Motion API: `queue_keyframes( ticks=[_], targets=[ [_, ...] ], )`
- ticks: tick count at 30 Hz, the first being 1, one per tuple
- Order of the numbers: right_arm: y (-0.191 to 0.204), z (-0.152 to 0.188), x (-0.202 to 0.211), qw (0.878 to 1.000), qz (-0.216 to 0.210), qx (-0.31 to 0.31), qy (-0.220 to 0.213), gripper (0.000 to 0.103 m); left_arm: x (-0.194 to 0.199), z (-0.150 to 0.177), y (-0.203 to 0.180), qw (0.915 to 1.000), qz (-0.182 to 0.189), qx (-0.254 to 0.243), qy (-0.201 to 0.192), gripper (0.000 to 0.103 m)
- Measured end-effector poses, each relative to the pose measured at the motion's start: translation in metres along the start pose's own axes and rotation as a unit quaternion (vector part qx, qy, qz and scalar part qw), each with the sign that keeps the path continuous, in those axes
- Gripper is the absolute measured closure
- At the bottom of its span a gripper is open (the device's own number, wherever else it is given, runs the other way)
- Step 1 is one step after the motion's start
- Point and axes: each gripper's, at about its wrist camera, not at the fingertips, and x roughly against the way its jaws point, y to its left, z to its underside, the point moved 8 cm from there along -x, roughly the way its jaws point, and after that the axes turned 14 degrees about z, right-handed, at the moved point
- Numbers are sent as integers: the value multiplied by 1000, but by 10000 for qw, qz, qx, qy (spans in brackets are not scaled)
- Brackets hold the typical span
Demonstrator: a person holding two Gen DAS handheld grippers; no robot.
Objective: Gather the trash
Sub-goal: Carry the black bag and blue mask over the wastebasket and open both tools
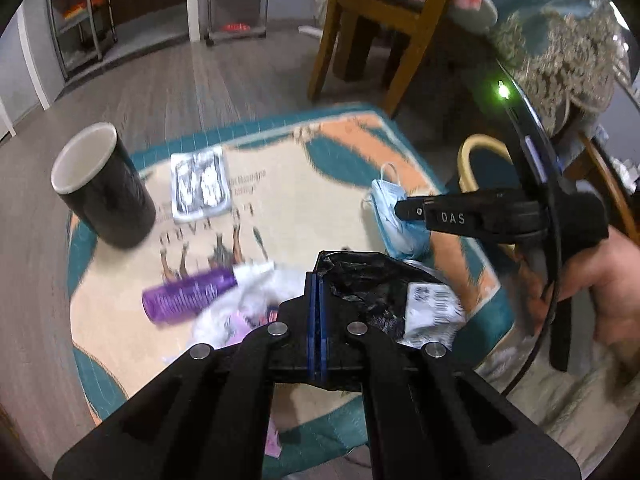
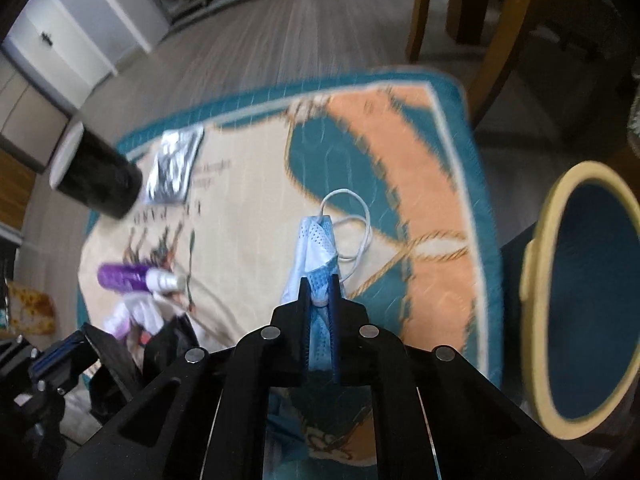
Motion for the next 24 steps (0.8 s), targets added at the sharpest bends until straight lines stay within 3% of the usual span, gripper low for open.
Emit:
queue_keyframes(
  ticks=[13, 19, 24],
  targets=[
    [-42, -41, 79, 9915, -212, -555, -1154, 94, 55, -63, -12, 9930, -208, -364, -1107, 103],
    [-75, -53, 121, 9819, -216, -764, -1718, 94, 67, -88, -21, 9893, -107, -340, -1416, 103],
    [-117, -56, 143, 9756, -99, -908, -1999, 94, 70, -111, -56, 9860, 186, -511, -1576, 103]
  ],
)
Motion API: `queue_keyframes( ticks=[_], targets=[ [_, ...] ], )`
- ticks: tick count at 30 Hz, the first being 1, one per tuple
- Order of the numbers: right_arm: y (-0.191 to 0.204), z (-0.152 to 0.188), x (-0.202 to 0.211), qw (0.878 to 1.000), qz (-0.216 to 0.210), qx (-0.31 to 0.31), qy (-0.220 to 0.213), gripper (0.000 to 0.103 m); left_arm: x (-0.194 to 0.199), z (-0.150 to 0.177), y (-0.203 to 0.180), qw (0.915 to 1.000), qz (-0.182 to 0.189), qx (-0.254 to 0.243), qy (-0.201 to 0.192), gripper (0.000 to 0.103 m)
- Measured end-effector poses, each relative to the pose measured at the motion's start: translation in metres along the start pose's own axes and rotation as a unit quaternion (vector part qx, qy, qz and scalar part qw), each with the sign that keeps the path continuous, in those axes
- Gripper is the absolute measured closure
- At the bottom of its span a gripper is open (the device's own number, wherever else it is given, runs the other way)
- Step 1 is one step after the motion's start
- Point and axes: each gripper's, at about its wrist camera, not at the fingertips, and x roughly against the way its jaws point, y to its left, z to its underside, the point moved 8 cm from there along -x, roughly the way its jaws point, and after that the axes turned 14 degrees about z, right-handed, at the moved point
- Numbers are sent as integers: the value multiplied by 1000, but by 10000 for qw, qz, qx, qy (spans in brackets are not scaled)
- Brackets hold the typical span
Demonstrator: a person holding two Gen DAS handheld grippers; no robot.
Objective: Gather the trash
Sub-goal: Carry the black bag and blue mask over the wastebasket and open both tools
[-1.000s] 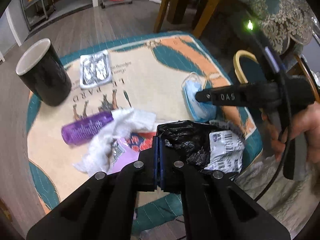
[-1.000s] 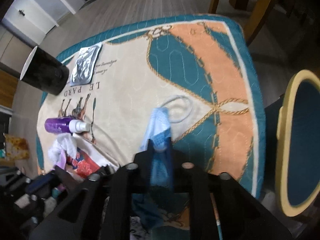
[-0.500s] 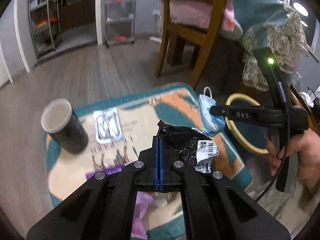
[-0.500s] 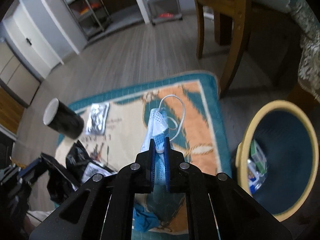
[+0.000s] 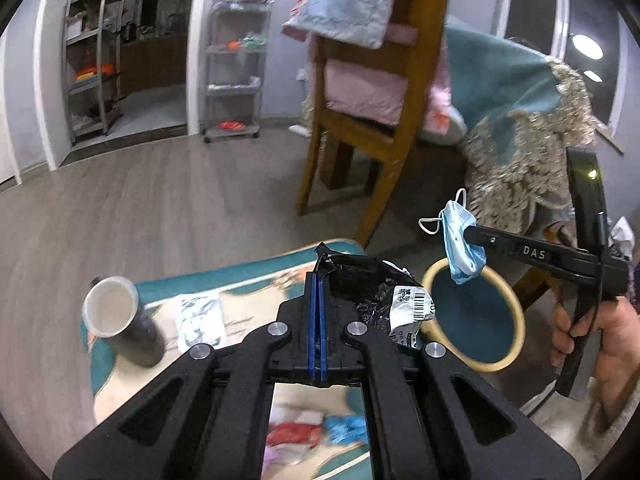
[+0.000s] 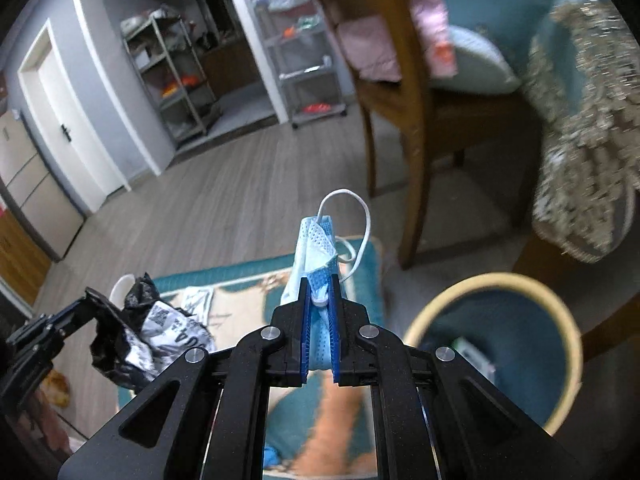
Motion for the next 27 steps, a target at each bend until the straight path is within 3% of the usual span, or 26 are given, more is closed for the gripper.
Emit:
queue_keyframes(
  ticks=[4, 8, 11, 13, 15, 17, 20, 24, 25, 26, 27],
  targets=[
    [-50, -12, 13, 9992, 331, 33, -204, 94, -18, -16, -42, 9989, 188, -436, 3, 103],
    [-107, -9, 15, 9952, 939, 145, -247, 94, -61, -17, -82, 9957, 472, -714, 340, 103],
    [-149, 5, -7, 9936, 1108, -20, 227, 94, -99, -19, -111, 9929, 649, -860, 511, 103],
    [-164, 18, -23, 9931, 992, -169, 607, 94, -126, -15, -128, 9910, 808, -847, 646, 103],
    [-173, 29, -37, 9896, 1133, -85, 886, 94, -146, -9, -140, 9895, 879, -855, 764, 103],
    [-179, 33, -42, 9879, 1204, -60, 977, 94, -169, 2, -152, 9872, 967, -879, 919, 103],
    [-188, 37, -46, 9856, 1291, -150, 1079, 84, -196, 25, -168, 9803, 1100, -992, 1306, 102],
    [-182, 38, -40, 9869, 1230, -148, 1030, 75, -195, 37, -172, 9775, 1155, -991, 1463, 92],
    [-179, 36, -38, 9875, 1215, -137, 999, 69, -191, 37, -170, 9783, 1122, -986, 1435, 81],
    [-177, 35, -35, 9879, 1202, -135, 969, 67, -184, 36, -166, 9796, 1087, -967, 1389, 63],
    [-174, 34, -32, 9885, 1177, -141, 941, 62, -177, 33, -162, 9815, 1029, -953, 1305, 54]
  ],
)
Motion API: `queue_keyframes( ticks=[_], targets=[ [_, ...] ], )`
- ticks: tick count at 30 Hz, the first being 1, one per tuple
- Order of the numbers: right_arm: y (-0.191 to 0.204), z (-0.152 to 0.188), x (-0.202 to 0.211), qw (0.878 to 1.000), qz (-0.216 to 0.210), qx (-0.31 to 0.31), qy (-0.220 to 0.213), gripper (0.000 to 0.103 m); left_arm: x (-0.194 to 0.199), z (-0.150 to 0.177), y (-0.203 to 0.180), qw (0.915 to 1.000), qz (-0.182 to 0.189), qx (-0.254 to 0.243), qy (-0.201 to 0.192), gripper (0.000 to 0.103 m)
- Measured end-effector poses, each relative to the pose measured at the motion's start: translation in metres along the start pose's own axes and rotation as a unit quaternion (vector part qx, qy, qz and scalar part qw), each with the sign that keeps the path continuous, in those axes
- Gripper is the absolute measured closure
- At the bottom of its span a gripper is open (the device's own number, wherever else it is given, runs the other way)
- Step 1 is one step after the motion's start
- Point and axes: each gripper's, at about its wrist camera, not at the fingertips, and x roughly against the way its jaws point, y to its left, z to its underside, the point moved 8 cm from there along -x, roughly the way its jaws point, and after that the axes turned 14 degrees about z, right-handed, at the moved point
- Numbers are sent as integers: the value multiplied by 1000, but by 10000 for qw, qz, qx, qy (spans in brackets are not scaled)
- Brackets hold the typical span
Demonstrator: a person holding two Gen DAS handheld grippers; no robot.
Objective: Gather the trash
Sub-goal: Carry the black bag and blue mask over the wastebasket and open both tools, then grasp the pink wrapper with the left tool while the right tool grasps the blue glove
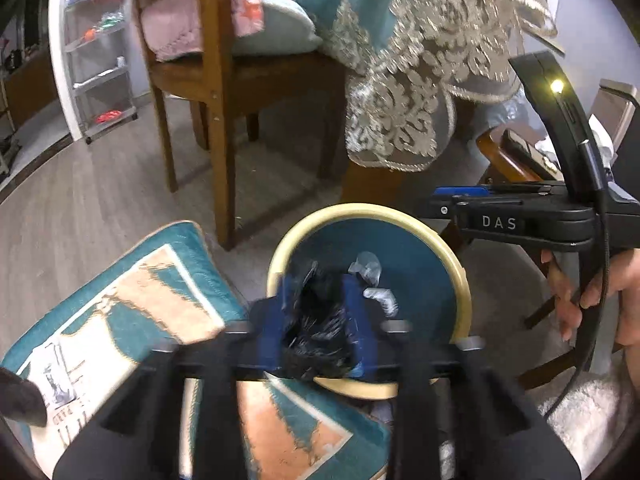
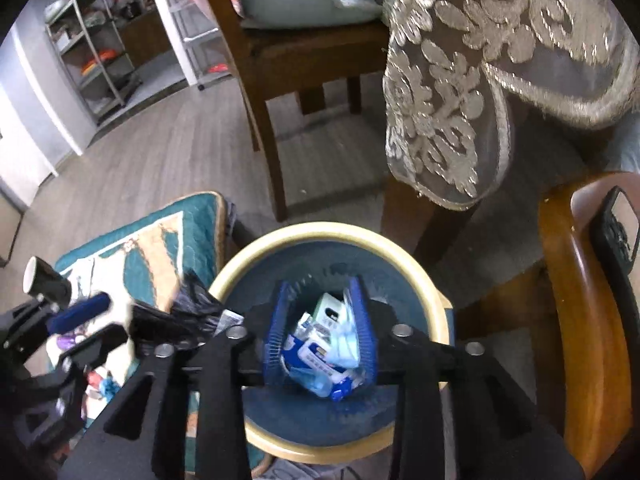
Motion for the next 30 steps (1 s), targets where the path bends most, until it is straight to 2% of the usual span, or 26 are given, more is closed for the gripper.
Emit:
queue_keyframes(
  ticks=[1, 2, 9, 12, 15, 17, 22, 26, 30],
  targets=[
    [2, -1, 4, 10000, -47, -10, -40, 56, 7, -1, 2, 10000, -35, 17, -84, 40],
    [5, -3, 9, 9999, -79, -11, -97, 54, 17, -2, 5, 9998, -50, 56, -203, 37],
    [30, -12, 33, 9990, -232, 146, -363, 46, 72, -7, 25, 9980, -266, 271, -497, 34],
    [41, -12, 42, 9983, -301, 214, -457, 43, 103, -2, 34, 9964, -334, 375, -677, 27],
    [57, -8, 54, 9968, -583, 199, -506, 34, 132, 5, 45, 9950, -495, 422, -760, 25],
    [74, -5, 64, 9949, -739, 260, -638, 29, 154, 12, 56, 9932, -638, 494, -834, 18],
    [122, 12, 79, 9902, -1099, 501, -699, 25, 204, 35, 84, 9868, -995, 741, -1044, 14],
    [165, 37, 83, 9866, -1360, 731, -521, 25, 235, 66, 110, 9792, -1392, 951, -1130, 13],
    [201, 62, 85, 9839, -1316, 1107, -484, 24, 251, 95, 133, 9725, -1607, 1216, -1168, 12]
  ],
)
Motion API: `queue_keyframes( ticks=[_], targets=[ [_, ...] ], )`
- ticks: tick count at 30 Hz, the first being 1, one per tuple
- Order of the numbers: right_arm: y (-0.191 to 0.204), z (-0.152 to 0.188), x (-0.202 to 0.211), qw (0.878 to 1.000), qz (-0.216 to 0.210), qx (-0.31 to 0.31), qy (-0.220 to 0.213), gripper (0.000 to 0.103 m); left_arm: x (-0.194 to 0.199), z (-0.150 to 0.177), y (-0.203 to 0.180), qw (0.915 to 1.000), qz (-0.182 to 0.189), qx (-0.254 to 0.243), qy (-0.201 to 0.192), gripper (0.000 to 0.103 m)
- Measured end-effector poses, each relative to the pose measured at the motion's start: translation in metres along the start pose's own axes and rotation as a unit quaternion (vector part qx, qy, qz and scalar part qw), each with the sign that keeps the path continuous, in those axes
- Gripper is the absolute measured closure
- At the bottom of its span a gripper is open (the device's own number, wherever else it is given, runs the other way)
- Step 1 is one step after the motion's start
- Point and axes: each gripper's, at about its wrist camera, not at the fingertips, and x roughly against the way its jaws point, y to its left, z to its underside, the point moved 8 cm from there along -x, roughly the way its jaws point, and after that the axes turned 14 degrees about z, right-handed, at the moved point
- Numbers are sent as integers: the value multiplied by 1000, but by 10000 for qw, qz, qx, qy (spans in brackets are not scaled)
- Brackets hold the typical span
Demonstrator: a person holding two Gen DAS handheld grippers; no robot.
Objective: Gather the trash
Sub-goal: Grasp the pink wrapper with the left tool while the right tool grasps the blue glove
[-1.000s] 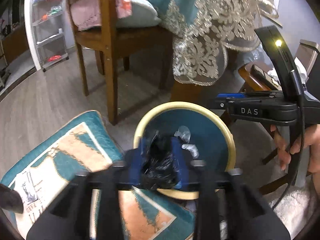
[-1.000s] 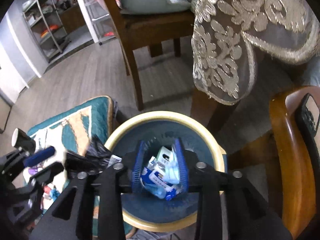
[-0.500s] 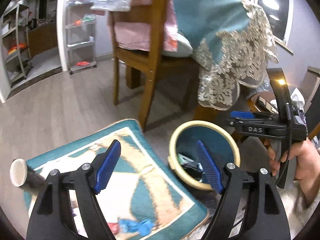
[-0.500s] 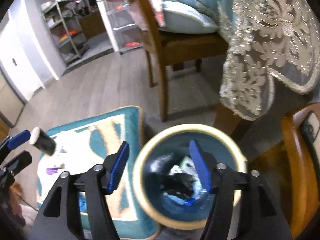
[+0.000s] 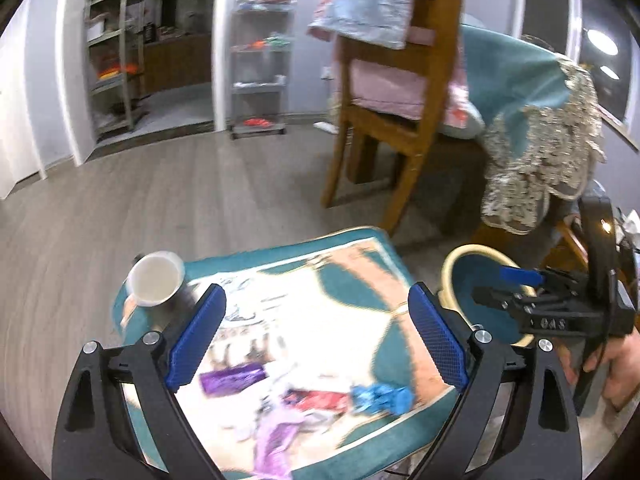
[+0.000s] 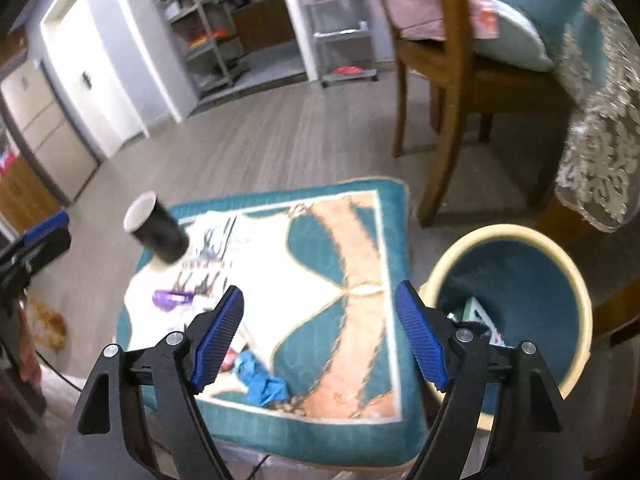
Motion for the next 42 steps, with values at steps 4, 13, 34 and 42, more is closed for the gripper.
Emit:
queue_keyframes(
  ticks=[4, 13, 34, 42],
  targets=[
    [26, 11, -6, 9995, 50, 305, 58, 21, 8, 13, 24, 9997, -161, 181, 17, 12],
    [58, 42, -36, 9963, -31, 530, 670, 17, -9, 65, 45, 9974, -493, 426, 319, 8],
    [87, 106, -91, 9699, 51, 1492, 1923, 48, -77, 175, 49, 9790, -785, 534, 1802, 45],
    [87, 109, -96, 9678, 67, 1596, 1945, 79, -83, 175, 39, 9777, -595, 269, 1998, 83]
  ],
)
